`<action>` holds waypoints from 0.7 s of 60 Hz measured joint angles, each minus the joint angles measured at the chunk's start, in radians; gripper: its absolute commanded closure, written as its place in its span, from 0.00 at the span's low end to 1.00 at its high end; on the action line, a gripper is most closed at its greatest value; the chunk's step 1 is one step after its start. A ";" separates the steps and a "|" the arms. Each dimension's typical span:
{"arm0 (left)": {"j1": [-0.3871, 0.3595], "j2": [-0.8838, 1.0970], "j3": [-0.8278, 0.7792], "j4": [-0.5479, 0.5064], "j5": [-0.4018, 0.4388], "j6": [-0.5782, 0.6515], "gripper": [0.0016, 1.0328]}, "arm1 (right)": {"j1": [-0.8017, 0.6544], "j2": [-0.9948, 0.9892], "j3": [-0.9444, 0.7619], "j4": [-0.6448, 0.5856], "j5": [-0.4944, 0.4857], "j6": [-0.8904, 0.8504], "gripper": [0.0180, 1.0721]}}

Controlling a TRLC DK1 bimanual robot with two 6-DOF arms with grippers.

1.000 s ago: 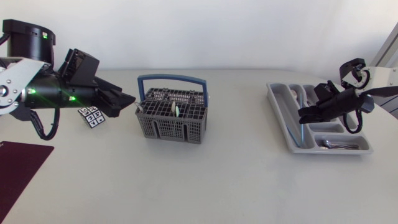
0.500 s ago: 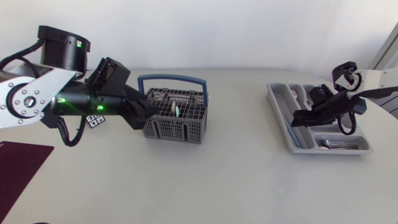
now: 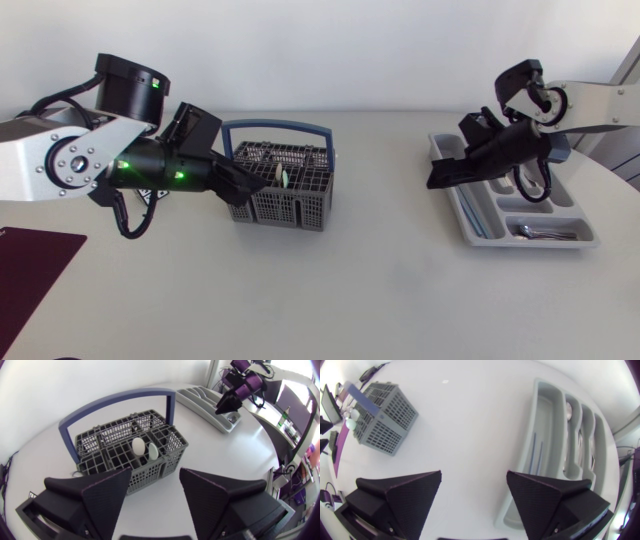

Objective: Transfer all utensils from the basket to the drawer tray.

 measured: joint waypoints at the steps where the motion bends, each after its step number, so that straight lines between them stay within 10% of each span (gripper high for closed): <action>1: 0.008 0.000 0.000 0.000 0.000 -0.006 0.34 | 0.023 -0.011 -0.001 0.000 0.009 0.009 0.09; 42: 0.270 0.000 -0.010 0.037 0.107 -0.010 0.34 | 0.555 -0.016 0.166 -0.006 0.219 0.222 0.09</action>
